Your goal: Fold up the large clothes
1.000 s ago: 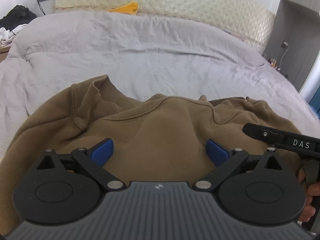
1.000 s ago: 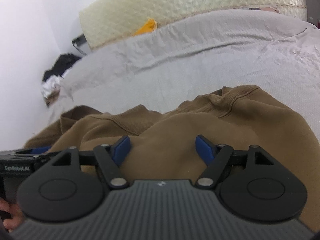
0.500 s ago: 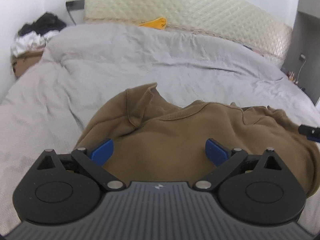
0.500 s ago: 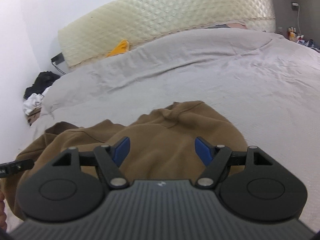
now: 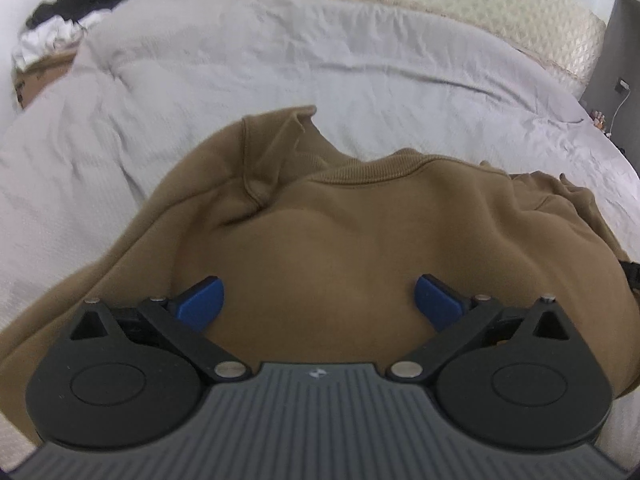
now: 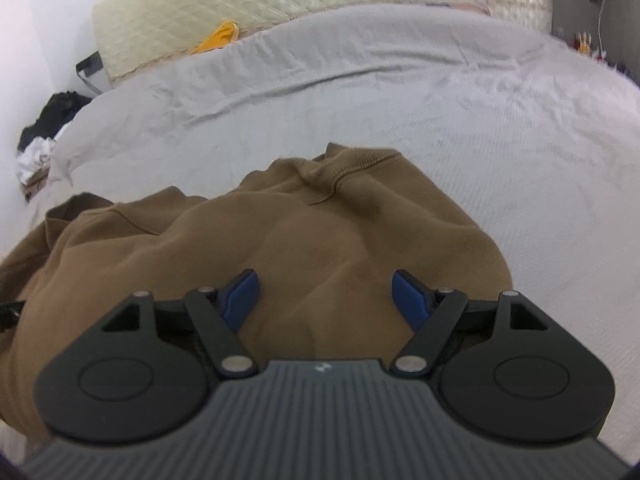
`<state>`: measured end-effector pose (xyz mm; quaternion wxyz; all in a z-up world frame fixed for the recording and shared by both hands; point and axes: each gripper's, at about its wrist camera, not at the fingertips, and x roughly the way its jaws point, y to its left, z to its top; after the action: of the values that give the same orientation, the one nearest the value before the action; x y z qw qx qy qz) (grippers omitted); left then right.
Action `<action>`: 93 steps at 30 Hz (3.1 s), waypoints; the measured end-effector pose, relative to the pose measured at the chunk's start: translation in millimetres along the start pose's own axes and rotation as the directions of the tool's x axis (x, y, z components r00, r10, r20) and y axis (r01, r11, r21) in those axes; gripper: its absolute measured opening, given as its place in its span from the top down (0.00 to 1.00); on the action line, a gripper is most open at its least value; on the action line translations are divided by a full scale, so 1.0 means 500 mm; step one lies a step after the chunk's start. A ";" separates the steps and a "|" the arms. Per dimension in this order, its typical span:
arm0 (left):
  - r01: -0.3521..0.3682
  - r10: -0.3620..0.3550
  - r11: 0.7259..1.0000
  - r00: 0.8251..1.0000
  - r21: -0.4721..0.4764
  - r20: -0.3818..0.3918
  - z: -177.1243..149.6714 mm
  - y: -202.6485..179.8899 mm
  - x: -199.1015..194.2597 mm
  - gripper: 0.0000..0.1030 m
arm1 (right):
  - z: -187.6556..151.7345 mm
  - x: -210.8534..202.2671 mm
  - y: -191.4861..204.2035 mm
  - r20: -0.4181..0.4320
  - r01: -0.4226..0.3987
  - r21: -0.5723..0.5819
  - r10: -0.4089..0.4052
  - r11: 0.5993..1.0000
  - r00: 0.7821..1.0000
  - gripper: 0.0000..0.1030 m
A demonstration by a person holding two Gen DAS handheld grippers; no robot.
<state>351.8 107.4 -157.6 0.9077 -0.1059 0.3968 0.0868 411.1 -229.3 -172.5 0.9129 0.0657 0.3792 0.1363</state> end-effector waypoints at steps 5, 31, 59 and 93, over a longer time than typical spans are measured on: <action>0.003 -0.003 1.000 1.000 -0.004 0.016 0.003 0.003 0.006 0.00 | -0.002 0.003 0.001 0.005 -0.001 0.003 0.001 1.000 1.000 0.26; 0.277 -0.254 0.641 0.957 -0.716 0.143 -0.249 0.130 -0.213 0.00 | -0.137 -0.225 -0.029 0.140 -0.301 0.493 0.267 0.816 0.954 0.23; 0.278 -0.192 0.381 0.957 -0.882 0.218 -0.276 0.135 -0.071 0.35 | -0.253 -0.093 -0.055 0.171 -0.319 0.862 0.366 0.393 0.915 0.06; 0.347 -0.179 0.507 0.938 -0.789 0.297 -0.218 0.154 -0.089 0.46 | -0.149 -0.075 -0.065 0.262 -0.399 0.790 0.332 0.465 0.906 0.25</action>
<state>227.1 149.7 -206.6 0.7821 -0.5731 0.2049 0.1337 339.2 -270.1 -207.0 0.7340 0.5719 0.3421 0.1305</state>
